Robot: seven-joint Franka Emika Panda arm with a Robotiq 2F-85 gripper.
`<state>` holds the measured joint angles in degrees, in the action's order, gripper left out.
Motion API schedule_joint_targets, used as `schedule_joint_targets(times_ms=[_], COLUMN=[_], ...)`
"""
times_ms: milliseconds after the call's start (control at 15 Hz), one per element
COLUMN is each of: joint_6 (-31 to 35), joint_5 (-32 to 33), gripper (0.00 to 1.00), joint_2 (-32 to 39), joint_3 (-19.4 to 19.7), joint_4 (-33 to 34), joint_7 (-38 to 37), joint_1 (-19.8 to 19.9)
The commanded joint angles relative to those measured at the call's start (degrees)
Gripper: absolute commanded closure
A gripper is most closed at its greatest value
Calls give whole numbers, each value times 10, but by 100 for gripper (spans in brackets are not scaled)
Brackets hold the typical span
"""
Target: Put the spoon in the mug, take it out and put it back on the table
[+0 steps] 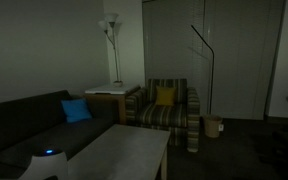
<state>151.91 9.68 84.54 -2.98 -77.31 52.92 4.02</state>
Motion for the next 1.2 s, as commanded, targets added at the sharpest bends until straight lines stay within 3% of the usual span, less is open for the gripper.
schedule_joint_targets(times_ms=[0, 333, 533, 600, 1133], joint_6=[24, -9, -87, -48, -23], joint_5=[9, 28, 59, 48, 51], gripper=[0, 0, 0, 0, 0], joint_2=[0, 0, -2, -3, -2], joint_3=[-3, 4, -11, -4, 2], joint_4=[-19, -10, 2, 2, -4], joint_7=[-32, -31, 32, -3, -24], joint_1=[1, -4, 6, 0, -10])
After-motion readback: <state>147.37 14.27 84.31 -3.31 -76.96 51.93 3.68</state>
